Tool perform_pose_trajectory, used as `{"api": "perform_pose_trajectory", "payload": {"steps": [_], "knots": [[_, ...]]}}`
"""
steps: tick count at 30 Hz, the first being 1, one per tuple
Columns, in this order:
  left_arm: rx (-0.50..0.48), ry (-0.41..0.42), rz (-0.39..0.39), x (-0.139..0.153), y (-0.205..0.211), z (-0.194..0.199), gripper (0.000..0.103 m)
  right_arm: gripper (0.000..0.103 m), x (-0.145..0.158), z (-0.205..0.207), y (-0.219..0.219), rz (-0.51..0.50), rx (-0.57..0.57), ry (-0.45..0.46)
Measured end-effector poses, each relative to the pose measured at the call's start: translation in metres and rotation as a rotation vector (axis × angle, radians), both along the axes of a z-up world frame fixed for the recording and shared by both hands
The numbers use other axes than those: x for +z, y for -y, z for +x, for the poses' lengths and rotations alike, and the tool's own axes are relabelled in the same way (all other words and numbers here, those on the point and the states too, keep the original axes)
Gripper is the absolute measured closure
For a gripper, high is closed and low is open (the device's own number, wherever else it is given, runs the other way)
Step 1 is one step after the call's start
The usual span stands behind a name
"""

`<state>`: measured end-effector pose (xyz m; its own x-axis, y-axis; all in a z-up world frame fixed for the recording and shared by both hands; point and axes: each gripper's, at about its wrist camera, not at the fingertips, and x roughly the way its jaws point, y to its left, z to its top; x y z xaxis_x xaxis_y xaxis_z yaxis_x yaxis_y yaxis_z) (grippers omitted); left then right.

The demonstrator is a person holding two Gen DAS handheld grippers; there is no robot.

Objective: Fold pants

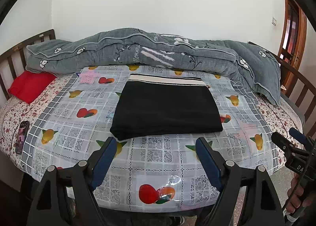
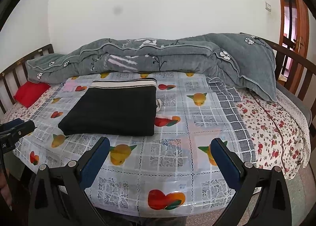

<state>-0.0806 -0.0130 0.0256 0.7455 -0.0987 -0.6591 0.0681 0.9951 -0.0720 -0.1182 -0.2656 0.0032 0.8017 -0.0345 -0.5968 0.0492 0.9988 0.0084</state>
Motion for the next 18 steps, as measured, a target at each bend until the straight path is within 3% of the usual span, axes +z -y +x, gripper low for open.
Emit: {"api": "perform_pose_trajectory", "payload": {"steps": [18], "knots": [[-0.001,0.007,-0.01,0.0032,0.0023,0.0019,0.022,0.003,0.0015,-0.0018,-0.0025,-0.011,-0.01,0.007]]}}
